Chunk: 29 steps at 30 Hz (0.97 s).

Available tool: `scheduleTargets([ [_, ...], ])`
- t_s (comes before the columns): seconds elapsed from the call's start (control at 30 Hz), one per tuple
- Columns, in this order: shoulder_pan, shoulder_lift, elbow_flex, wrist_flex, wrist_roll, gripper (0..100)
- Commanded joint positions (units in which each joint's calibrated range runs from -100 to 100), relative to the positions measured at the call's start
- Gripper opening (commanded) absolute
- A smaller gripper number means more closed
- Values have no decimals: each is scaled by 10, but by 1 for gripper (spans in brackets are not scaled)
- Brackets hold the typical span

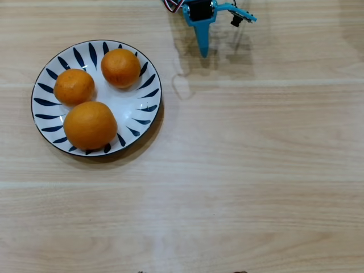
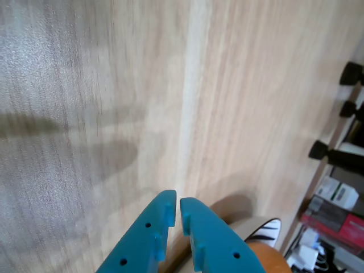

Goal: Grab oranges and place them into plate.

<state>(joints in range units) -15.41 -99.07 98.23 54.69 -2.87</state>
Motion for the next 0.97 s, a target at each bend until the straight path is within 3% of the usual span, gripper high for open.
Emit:
scheduleTargets([
  [0.0, 0, -5, 2, -2, 4, 2],
  [0.93, 0, -5, 6, -5, 5, 2],
])
